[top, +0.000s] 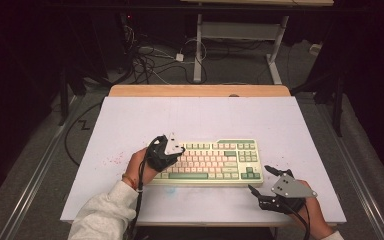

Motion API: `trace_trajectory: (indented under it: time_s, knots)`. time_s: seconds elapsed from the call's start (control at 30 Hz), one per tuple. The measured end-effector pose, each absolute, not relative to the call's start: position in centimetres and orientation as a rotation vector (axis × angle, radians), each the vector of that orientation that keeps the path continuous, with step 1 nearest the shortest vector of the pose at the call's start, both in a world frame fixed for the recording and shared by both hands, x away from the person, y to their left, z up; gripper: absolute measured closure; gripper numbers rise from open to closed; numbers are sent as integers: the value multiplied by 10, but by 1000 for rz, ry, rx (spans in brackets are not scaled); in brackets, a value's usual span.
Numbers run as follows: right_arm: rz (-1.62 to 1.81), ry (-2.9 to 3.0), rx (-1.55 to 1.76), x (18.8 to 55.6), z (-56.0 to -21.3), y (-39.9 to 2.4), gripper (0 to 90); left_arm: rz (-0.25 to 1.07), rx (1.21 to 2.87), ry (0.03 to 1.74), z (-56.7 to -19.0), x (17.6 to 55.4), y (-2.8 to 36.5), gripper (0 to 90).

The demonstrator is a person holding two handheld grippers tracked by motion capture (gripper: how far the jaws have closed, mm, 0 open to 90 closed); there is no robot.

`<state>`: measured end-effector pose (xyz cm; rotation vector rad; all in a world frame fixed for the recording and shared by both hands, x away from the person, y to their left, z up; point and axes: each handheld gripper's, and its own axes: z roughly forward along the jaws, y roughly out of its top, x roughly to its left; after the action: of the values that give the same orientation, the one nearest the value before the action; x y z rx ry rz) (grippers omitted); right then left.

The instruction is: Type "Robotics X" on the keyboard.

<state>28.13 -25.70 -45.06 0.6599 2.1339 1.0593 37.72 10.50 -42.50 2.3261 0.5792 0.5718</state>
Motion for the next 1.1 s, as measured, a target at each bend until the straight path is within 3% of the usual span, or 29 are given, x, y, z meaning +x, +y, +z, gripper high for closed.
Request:
trace_trajectory:
  time_s: [0.43, 0.57, 0.77, 0.87, 0.93, 1.1]
  knots:
    - [1087, 2137, 711, 285, -448, -261, 248, 659, 2240, 554, -420, 362, 125, 838]
    - [1084, 2139, 708, 286, -448, -260, 248, 693, 2230, 537, -422, 356, 131, 785]
    - [1082, 2139, 713, 287, -447, -261, 253, 679, 2233, 507, -424, 349, 142, 456]
    - [1091, 2142, 716, 287, -447, -261, 264, 699, 2201, 515, -426, 342, 147, 366]
    - [1089, 2146, 715, 286, -447, -260, 278, 739, 2179, 540, -427, 338, 150, 257]
    - [1084, 2166, 739, 288, -445, -256, 304, 752, 2147, 614, -436, 328, 159, 184]
